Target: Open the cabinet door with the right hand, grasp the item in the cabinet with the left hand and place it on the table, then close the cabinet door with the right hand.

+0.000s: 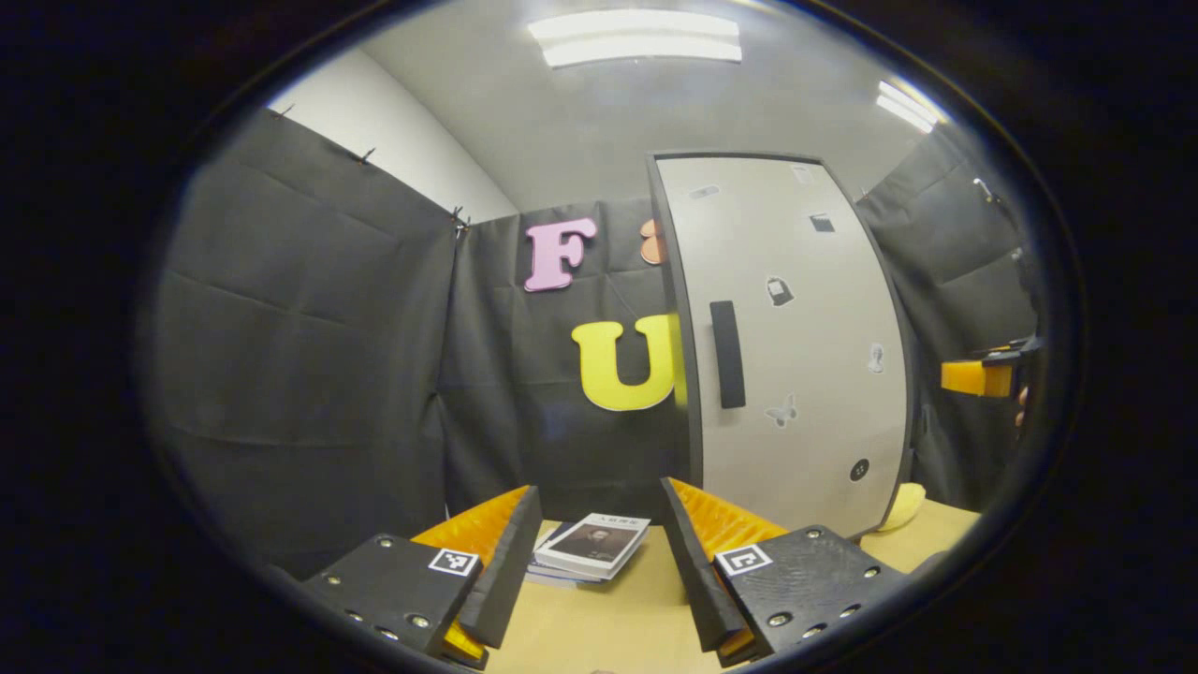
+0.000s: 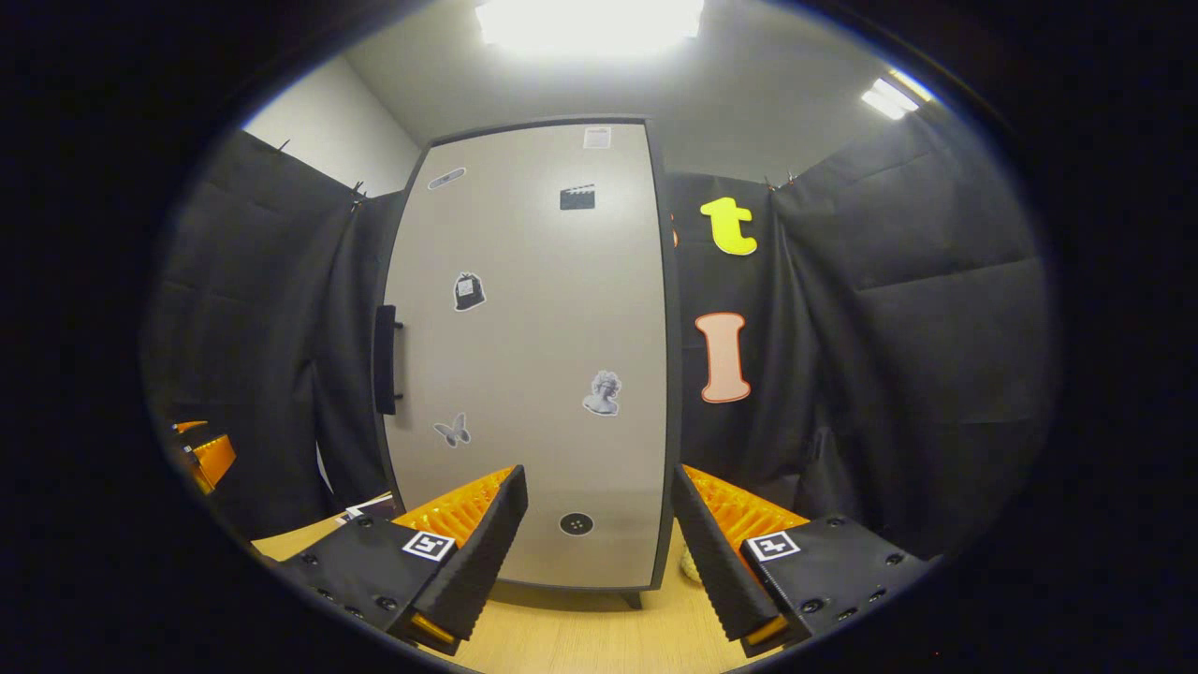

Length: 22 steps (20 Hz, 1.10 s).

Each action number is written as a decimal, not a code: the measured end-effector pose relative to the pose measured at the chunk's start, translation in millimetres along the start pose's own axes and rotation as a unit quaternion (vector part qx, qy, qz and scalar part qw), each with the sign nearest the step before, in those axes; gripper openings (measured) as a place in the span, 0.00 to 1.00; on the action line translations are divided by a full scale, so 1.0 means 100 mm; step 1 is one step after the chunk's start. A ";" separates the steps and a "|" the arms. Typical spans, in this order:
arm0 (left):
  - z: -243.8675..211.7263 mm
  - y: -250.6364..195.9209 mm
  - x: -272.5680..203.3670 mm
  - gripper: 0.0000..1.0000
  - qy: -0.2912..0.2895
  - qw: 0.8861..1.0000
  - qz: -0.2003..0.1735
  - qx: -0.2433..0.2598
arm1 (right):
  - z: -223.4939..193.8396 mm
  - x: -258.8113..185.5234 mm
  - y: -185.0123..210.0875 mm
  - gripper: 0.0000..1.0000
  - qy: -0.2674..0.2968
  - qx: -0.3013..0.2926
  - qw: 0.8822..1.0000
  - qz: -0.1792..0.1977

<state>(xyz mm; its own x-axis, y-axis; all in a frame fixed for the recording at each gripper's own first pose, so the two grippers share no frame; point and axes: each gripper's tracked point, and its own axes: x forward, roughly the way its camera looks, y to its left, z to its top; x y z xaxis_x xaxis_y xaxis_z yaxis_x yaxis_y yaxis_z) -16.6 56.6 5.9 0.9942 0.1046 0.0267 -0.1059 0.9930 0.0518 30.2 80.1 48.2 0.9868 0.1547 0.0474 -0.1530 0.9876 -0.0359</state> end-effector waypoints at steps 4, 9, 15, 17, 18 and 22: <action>-0.01 0.23 -0.04 0.75 -0.003 1.000 0.019 0.007 | 0.17 0.13 0.28 0.97 -0.008 0.000 1.000 0.026; -0.07 0.48 -0.09 0.75 -0.001 0.999 0.040 0.006 | 0.34 0.26 0.64 0.96 -0.020 -0.006 0.998 0.057; -0.14 0.83 -0.19 0.75 0.004 0.998 0.068 0.009 | 0.39 0.43 1.10 0.97 -0.013 0.005 0.996 0.090; -0.16 0.96 -0.25 0.75 0.006 0.997 0.079 0.009 | 0.42 0.51 1.24 0.97 -0.010 0.007 0.995 0.097; -0.18 1.02 -0.26 0.75 0.007 0.996 0.086 0.010 | 0.43 0.54 1.31 0.97 -0.010 0.006 0.995 0.099; -0.27 1.29 -0.35 0.75 0.016 0.994 0.108 0.006 | 0.52 0.68 1.56 0.97 -0.017 0.005 0.994 0.105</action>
<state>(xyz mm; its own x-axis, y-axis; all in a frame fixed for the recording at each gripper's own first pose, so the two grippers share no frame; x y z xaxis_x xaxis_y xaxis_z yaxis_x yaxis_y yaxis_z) -64.4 182.2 -15.0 0.9485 0.3167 0.0071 -0.3166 0.9466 0.0603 70.4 246.6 97.5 0.9307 0.3585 0.0726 -0.3565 0.9335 -0.0393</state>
